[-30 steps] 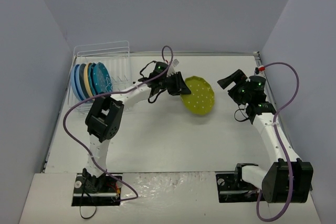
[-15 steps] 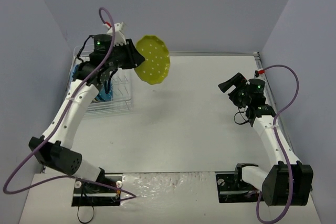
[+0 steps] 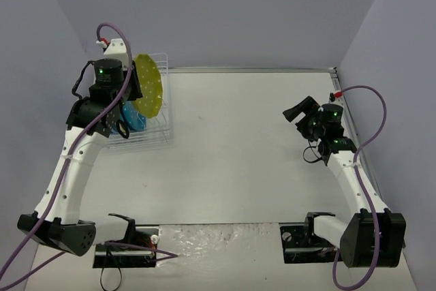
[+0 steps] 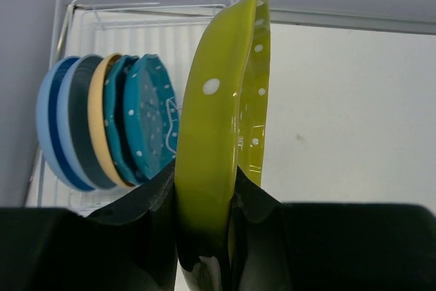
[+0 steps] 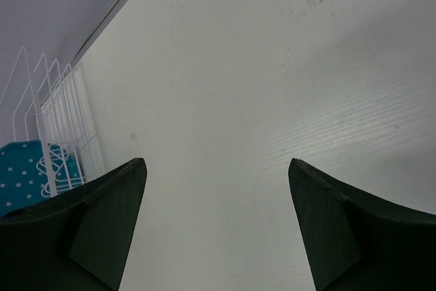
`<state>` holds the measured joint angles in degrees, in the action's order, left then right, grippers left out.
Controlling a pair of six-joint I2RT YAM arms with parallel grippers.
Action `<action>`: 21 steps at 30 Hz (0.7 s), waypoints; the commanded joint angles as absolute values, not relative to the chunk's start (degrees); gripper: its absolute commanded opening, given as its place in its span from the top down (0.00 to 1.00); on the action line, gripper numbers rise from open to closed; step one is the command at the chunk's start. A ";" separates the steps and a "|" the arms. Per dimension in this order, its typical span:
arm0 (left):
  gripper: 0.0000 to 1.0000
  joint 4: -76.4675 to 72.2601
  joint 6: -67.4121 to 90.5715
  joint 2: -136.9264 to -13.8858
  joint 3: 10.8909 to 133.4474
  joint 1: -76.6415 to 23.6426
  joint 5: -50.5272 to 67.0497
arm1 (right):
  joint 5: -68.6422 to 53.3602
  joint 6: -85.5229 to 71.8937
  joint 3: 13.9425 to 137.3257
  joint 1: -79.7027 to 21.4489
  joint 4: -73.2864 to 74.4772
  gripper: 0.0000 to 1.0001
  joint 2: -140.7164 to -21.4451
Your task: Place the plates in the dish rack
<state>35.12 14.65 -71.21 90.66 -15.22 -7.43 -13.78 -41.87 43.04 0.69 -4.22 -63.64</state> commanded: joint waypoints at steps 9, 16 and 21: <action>1.00 15.62 7.98 -75.30 87.63 -10.76 -19.46 | -13.98 -41.40 42.36 0.35 -9.23 0.19 -63.37; 1.00 12.94 4.85 -78.73 87.60 -9.35 -21.08 | -14.10 -41.45 41.72 0.35 -9.61 0.19 -63.37; 1.00 11.22 3.75 -81.13 87.54 -8.88 -21.36 | -14.16 -41.75 41.49 0.35 -9.84 0.19 -63.29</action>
<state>23.89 6.27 -81.99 84.55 -9.54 -18.54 -13.80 -41.89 41.63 0.69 -5.78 -63.64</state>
